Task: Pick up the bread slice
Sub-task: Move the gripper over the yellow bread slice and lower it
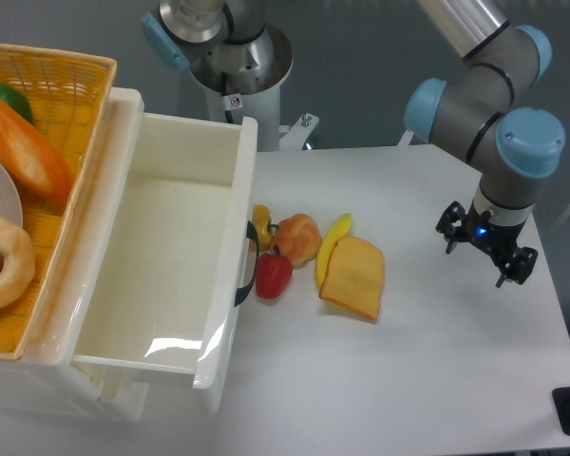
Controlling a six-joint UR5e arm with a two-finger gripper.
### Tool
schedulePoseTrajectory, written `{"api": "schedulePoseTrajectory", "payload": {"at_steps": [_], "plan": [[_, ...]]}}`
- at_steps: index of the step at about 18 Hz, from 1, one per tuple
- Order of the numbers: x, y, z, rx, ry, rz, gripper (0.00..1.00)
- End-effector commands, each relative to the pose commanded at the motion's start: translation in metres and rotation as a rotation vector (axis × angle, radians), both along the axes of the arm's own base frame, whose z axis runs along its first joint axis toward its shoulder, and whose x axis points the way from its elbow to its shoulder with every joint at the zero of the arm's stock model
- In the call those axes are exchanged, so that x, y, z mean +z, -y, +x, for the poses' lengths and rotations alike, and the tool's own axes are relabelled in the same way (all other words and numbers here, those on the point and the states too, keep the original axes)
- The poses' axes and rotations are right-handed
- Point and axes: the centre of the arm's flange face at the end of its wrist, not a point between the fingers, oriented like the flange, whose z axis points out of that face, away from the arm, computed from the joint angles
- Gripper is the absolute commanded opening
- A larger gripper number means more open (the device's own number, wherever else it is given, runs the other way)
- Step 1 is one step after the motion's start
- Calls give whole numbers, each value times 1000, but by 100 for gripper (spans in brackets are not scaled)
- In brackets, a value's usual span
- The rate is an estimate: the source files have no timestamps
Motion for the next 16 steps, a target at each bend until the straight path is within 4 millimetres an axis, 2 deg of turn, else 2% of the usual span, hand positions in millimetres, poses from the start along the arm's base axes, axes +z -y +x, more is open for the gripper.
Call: {"api": "schedulePoseTrajectory", "payload": {"at_steps": [4, 7, 9, 10, 12, 14, 16], "plan": [[-2, 0, 4, 1, 11, 14, 100], [-4, -3, 20, 76, 34, 28, 100], [5, -2, 32, 157, 35, 41, 100], [10, -5, 39, 183, 33, 44, 100], [17, -25, 62, 253, 37, 53, 100], [16, -26, 72, 321, 50, 57, 100], [20, -40, 89, 310, 50, 57, 100]]}}
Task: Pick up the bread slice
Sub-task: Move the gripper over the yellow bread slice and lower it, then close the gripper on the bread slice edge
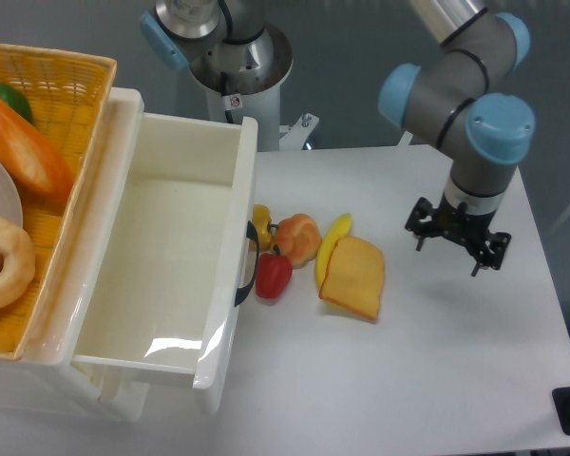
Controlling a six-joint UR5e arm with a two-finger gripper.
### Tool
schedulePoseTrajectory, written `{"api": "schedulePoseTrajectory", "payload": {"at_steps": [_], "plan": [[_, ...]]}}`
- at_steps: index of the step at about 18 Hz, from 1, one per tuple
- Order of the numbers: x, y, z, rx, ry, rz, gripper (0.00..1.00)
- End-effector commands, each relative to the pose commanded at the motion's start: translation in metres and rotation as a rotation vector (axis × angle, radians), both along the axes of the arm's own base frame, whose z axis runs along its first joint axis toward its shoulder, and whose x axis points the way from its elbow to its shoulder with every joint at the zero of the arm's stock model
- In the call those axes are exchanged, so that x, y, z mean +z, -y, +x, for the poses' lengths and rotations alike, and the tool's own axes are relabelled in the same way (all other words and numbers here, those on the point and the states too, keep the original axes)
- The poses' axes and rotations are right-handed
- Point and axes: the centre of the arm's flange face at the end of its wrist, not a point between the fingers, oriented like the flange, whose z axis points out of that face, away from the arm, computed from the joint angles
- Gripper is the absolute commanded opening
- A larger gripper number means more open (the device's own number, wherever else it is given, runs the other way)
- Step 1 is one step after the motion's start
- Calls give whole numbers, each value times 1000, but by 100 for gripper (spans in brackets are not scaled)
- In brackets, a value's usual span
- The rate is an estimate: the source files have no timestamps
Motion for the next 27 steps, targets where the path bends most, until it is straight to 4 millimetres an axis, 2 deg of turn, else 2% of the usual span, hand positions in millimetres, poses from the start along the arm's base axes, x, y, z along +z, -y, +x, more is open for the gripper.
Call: {"api": "schedulePoseTrajectory", "payload": {"at_steps": [2, 6, 10, 14, 18, 22, 24, 27], "plan": [[-3, -8, 12, 55, 17, 5, 100], [-16, -39, 41, 150, 53, 0, 100], [-37, -53, 47, 184, 88, -11, 100], [-57, -54, 59, 185, 122, -35, 100], [-74, -68, 81, 152, 144, -64, 100], [-82, -81, 93, 172, 134, -99, 100], [-86, -82, 94, 172, 136, -106, 100], [-92, -84, 92, 169, 142, -111, 93]]}}
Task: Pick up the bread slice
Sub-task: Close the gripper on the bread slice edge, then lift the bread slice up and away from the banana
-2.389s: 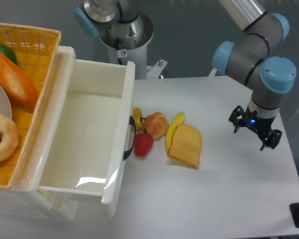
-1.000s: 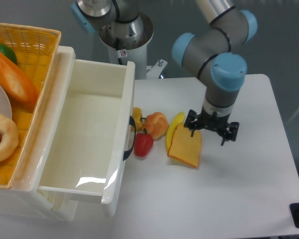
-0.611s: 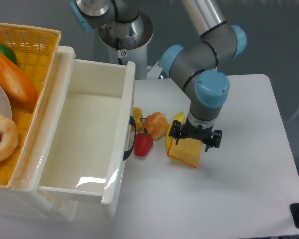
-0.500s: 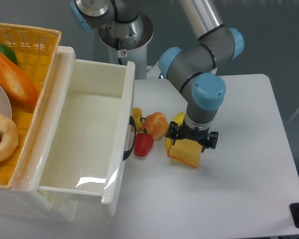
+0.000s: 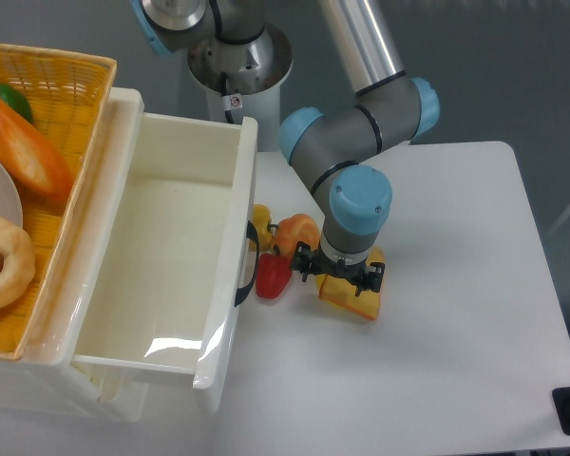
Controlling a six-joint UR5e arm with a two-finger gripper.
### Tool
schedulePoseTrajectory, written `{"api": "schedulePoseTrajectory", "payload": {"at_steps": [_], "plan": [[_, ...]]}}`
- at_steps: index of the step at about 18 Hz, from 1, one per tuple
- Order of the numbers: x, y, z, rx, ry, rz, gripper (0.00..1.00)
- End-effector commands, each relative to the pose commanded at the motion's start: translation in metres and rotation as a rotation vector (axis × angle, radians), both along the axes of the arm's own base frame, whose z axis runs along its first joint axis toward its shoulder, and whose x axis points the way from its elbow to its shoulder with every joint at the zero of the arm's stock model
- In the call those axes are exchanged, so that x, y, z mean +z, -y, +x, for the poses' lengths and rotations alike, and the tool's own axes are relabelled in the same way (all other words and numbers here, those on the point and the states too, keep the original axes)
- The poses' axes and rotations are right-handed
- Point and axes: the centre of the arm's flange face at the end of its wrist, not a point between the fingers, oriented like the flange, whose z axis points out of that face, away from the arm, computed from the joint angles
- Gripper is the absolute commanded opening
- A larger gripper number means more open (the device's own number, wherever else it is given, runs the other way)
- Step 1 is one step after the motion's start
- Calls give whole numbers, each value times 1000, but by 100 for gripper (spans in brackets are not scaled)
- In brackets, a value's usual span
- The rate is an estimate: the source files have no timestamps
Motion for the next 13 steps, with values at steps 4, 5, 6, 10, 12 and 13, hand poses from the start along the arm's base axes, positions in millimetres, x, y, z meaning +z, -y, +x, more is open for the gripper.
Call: {"api": "schedulePoseTrajectory", "payload": {"at_steps": [4, 5, 6, 10, 12, 13], "plan": [[-4, -1, -1, 1, 3, -6, 82], [-3, -1, -1, 1, 2, -5, 78], [-3, -1, -2, 0, 1, -4, 73], [0, -1, -4, 0, -1, 1, 52], [3, -1, -7, 0, -7, 5, 33], [5, -1, -8, 2, -10, 7, 24]]}}
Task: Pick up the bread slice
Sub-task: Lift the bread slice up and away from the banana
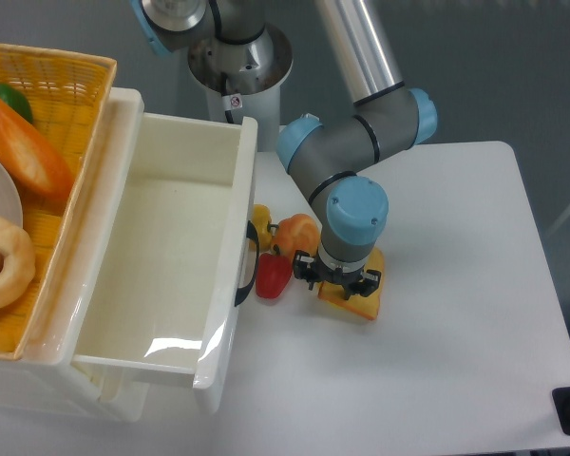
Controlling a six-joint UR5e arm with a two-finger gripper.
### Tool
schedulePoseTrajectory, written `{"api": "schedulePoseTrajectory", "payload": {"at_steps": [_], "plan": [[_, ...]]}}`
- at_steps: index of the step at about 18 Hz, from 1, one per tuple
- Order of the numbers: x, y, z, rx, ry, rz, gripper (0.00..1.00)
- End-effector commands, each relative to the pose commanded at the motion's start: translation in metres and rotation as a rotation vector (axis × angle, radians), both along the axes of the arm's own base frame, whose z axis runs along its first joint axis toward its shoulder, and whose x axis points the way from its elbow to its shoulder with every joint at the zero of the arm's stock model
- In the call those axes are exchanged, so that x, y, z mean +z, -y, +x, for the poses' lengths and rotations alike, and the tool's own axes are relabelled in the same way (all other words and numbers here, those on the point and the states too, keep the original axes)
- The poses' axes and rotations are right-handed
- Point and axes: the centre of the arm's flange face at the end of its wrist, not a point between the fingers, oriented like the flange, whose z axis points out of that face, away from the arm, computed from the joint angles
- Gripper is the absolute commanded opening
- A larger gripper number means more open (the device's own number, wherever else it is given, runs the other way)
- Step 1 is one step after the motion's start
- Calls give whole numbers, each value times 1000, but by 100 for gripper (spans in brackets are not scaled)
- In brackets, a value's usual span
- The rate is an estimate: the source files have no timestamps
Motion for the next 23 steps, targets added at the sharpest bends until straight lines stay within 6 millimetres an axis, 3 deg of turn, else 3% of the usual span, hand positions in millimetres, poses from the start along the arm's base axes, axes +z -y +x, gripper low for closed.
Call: {"api": "schedulePoseTrajectory", "payload": {"at_steps": [3, 9, 12, 15, 17, 20, 23], "plan": [[6, 0, -4, -3, -10, 5, 0], [29, 4, -26, 18, -48, 33, 0], [49, 7, -50, 22, -91, 55, 0], [73, 33, -92, -74, -132, 84, 0], [80, 50, -107, -239, -131, 79, 0], [98, 77, -137, -322, -159, 78, 0], [119, 84, -154, -387, -168, 51, 0]]}}
